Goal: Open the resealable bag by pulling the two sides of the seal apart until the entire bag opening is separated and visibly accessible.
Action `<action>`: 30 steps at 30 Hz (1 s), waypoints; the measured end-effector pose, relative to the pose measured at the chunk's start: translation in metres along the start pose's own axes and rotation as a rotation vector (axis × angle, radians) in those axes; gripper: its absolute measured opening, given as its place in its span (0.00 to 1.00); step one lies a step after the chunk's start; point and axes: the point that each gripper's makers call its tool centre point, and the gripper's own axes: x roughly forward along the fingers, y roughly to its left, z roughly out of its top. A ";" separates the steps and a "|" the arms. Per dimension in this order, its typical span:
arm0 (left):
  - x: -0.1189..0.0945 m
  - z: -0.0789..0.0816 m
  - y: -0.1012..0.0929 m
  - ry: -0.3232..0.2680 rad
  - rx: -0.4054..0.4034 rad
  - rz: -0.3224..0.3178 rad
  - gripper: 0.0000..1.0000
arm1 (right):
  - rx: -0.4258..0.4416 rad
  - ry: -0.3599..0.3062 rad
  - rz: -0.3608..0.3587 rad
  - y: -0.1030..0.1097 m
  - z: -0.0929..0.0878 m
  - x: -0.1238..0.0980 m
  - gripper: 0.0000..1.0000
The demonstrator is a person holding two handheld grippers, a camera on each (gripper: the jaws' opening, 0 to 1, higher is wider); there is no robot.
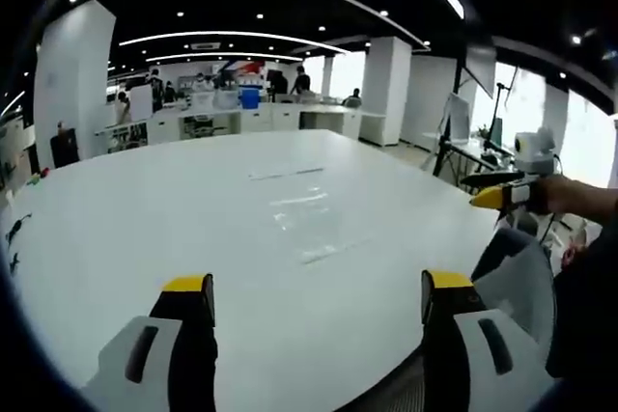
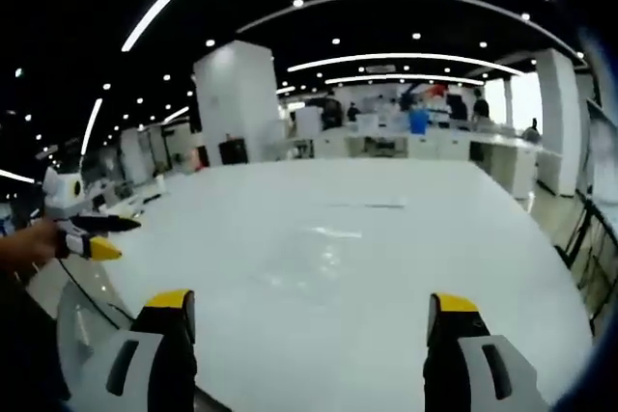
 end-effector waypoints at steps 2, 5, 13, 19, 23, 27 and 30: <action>0.001 0.000 -0.002 0.004 0.001 -0.012 0.86 | -0.005 -0.007 -0.015 -0.005 -0.005 -0.003 0.99; -0.001 -0.004 0.002 0.022 0.013 0.003 0.86 | -0.014 -0.019 -0.043 -0.018 -0.008 -0.011 0.99; -0.005 -0.011 0.004 0.056 0.010 -0.011 0.85 | -0.031 -0.030 -0.133 -0.045 -0.003 -0.020 0.99; -0.008 -0.022 0.004 0.090 -0.032 -0.006 0.86 | -0.041 -0.012 -0.133 -0.040 -0.008 -0.017 0.99; -0.009 -0.023 0.006 0.085 -0.047 -0.003 0.90 | -0.034 -0.041 -0.164 -0.050 0.002 -0.020 0.99; -0.008 -0.021 0.004 0.083 -0.051 -0.010 0.91 | -0.032 -0.055 -0.168 -0.057 0.008 -0.023 0.99; -0.004 -0.020 0.000 0.092 -0.051 -0.029 0.91 | -0.039 -0.059 -0.175 -0.065 0.012 -0.027 0.97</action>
